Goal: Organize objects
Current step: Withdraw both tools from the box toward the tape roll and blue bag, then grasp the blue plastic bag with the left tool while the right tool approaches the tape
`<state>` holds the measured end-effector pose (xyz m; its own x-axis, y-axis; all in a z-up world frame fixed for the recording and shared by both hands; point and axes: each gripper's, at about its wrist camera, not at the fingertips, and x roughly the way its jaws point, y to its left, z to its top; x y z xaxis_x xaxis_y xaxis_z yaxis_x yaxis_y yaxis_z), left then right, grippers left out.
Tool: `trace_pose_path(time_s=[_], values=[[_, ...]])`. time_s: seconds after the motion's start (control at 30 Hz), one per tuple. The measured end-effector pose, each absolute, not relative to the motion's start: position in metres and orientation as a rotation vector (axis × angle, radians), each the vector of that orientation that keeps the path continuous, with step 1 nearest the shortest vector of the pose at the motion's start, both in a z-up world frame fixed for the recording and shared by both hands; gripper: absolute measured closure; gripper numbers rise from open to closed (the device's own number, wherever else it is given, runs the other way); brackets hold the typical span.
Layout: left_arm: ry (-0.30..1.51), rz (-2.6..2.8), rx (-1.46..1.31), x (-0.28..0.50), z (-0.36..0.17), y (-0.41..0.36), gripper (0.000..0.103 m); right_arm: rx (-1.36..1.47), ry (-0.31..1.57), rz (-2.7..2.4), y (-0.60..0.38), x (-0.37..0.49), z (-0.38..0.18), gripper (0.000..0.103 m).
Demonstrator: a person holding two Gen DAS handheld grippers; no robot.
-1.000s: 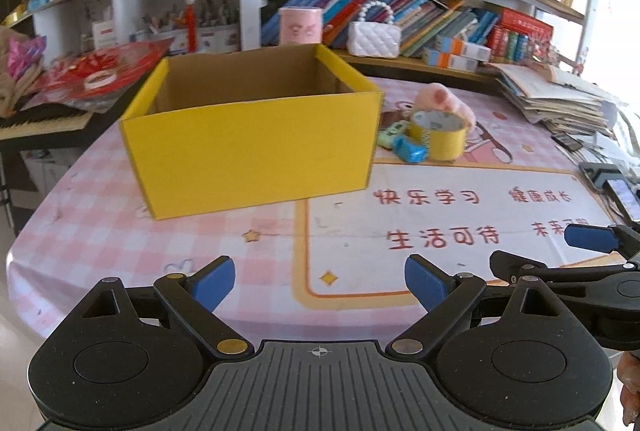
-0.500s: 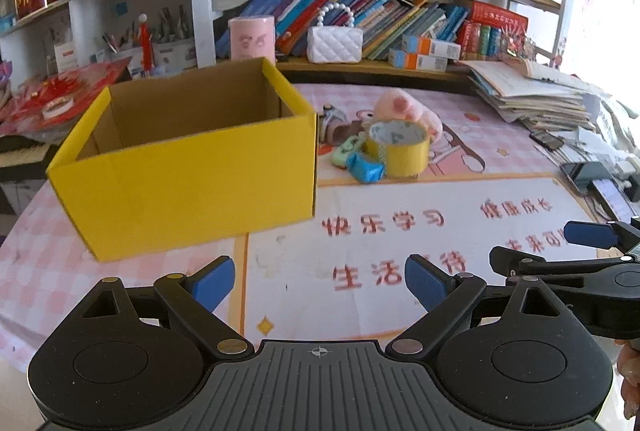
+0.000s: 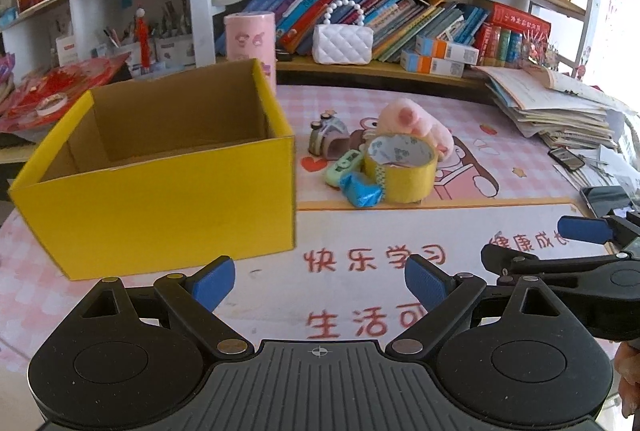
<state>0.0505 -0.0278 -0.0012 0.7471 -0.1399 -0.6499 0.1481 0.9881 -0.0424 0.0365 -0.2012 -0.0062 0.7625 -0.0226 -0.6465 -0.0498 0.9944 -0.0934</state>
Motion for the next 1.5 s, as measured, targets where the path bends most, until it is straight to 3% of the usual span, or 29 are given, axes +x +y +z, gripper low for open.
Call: trace_pose_path(time_s=[0.77,0.87,0.93,1.0,1.5], values=[[0.736,-0.126,0.080,0.094,-0.014,-0.114,0.012,-0.001,0.700,0.017,-0.298,0.085,-0.018,0.022],[0.735,-0.110,0.075,0.103,-0.015,-0.118,0.024,0.018,0.681,0.022,-0.304,0.088,-0.018,0.022],[0.740,-0.086,0.094,0.112,-0.017,-0.121,0.041,0.027,0.673,0.025,-0.307,0.091,-0.018,0.022],[0.758,-0.057,0.105,0.124,-0.021,-0.123,0.047,0.031,0.667,0.029,-0.310,0.094,-0.017,0.022],[0.813,0.038,0.142,0.185,-0.052,-0.133,0.050,0.040,0.661,0.038,-0.329,0.109,-0.021,0.022]])
